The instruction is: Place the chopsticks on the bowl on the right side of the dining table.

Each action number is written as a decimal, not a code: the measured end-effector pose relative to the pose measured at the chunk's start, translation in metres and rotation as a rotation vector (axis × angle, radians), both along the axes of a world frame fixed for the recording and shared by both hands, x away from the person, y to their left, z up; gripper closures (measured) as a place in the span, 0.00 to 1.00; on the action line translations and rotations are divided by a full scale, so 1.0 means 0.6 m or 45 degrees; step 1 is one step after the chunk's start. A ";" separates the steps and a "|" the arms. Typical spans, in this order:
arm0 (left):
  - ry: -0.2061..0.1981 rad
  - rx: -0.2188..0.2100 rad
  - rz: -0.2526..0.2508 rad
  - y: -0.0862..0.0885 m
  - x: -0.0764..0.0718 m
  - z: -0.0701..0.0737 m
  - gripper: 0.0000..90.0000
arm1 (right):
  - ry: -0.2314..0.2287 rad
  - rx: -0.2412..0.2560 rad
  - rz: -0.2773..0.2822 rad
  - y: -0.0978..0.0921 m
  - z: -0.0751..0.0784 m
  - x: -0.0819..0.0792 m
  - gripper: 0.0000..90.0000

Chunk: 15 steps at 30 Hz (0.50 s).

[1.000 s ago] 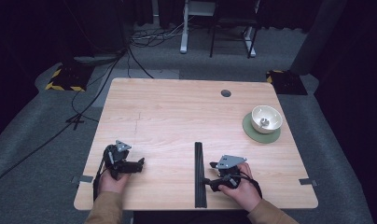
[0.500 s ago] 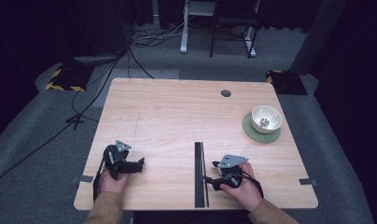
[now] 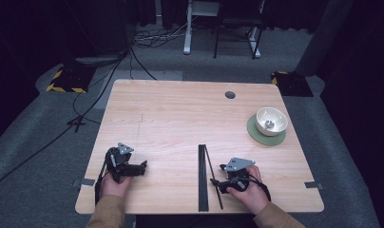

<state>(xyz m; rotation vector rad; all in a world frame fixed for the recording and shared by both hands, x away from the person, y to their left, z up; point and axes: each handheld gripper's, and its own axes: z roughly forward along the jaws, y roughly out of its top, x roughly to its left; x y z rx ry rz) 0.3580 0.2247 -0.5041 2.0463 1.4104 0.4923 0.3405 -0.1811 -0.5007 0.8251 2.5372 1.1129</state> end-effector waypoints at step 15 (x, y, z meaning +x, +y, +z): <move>0.001 -0.001 0.001 0.000 -0.001 0.000 0.02 | 0.009 -0.036 -0.117 -0.059 0.009 0.018 0.62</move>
